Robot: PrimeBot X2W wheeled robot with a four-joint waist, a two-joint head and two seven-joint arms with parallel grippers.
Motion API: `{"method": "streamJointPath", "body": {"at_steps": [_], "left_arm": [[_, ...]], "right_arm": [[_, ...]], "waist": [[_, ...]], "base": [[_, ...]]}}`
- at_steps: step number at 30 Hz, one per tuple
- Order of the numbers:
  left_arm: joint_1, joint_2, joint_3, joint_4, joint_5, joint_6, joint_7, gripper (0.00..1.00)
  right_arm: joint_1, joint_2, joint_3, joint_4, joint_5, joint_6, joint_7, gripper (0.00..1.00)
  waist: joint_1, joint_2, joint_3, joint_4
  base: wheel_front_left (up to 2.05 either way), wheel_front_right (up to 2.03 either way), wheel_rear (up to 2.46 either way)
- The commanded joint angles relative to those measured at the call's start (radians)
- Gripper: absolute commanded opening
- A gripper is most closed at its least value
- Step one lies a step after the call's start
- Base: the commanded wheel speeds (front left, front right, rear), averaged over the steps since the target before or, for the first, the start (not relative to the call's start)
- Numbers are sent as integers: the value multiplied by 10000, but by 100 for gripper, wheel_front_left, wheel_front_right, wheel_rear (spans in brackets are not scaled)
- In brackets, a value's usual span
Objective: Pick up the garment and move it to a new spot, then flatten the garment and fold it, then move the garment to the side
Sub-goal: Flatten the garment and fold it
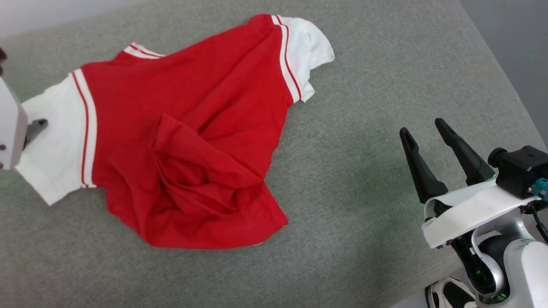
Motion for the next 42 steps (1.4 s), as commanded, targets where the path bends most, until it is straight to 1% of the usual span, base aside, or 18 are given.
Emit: {"method": "streamJointPath", "body": {"at_steps": [1, 5, 6, 7, 9, 17, 22, 23, 24, 25, 26, 27, 31, 32, 34, 36, 38, 42], "left_arm": [[-218, 108, -244, -11, 31, 5, 45, 100], [-265, 167, -799, -12, -282, 5, 138, 100], [-313, 179, -989, -73, -268, 3, 239, 100], [-464, 287, -1286, -185, 124, 3, 196, 100], [-605, 396, -1542, -152, -24, 5, 32, 100], [-1197, 307, -2472, 113, -42, 16, -361, 100], [-1218, 101, -2807, 262, -579, 14, -240, 100], [-1234, 95, -2865, 263, -661, 13, -192, 89], [-1266, 90, -2917, 261, -715, 13, -144, 72], [-1306, 92, -2962, 276, -751, 13, -135, 44], [-1311, 104, -2998, 259, -826, 14, -86, 9], [-1331, 128, -3021, 243, -911, 14, -32, 0], [-1553, 139, -3075, 150, -1027, 14, -27, 0], [-1614, 122, -3086, 115, -1030, 14, -82, 0], [-1762, 56, -3107, 77, -1080, 14, -132, 0], [-1893, -64, -3134, 39, -1060, 14, -184, 0], [-2097, -227, -3147, 0, -1063, 14, -218, 0], [-2515, -609, -3163, -148, -954, 14, -427, 0]], "right_arm": [[-136, -17, 41, 44, 62, -9, -77, 100], [-209, -57, 175, 118, 34, -9, -110, 100], [-206, -62, 185, 136, 32, -9, -125, 100], [-208, -67, 196, 155, 31, -9, -141, 100], [-242, -72, 246, 197, 38, -9, -147, 100], [-463, -89, 500, 264, 74, -9, -118, 100], [-581, -86, 560, 306, 92, -9, -121, 100], [-647, -104, 589, 311, 108, -9, -88, 100], [-722, -134, 625, 310, 130, -9, -41, 100], [-801, -198, 679, 316, 151, -9, -7, 100], [-919, -263, 758, 330, 198, -9, 71, 100], [-1087, -305, 856, 339, 308, -9, 155, 100], [-1806, -743, 1107, 463, 380, -9, 666, 100], [-2034, -804, 1283, 584, 642, -9, 980, 100], [-2700, -1301, 1581, 902, 942, -12, 1762, 100], [-3421, -1501, 1858, 1303, 1704, -10, 2528, 100], [-4264, -1985, 2067, 1773, 2043, -10, 3243, 100], [-5942, -2509, 2482, 2873, 2960, -10, 4777, 100]], "waist": [[0, 0, 213, -175], [0, 0, 278, -167], [0, 0, 287, -146], [0, 0, 304, -131], [0, 0, 332, -112], [0, 0, 483, -112], [0, 0, 559, -74], [0, 0, 565, -61], [0, 0, 571, -47], [0, 0, 579, -30], [0, 0, 586, -19], [0, 0, 609, -9], [0, 0, 742, 73], [0, 0, 775, 104], [0, 0, 892, 201], [0, 0, 992, 337], [0, 0, 1136, 517], [0, 0, 1422, 938]], "base": [[0, 0, 0], [0, 0, 0], [0, 0, 0], [0, 0, 0], [0, 0, 0], [0, 0, 0], [0, 0, 0], [0, 0, 0], [0, 0, 0], [0, 0, 0], [0, 0, 0], [0, 0, 0], [0, 0, 0], [0, 0, 0], [0, 0, 0], [0, 0, 0], [0, 0, 0], [0, 0, 0]]}}
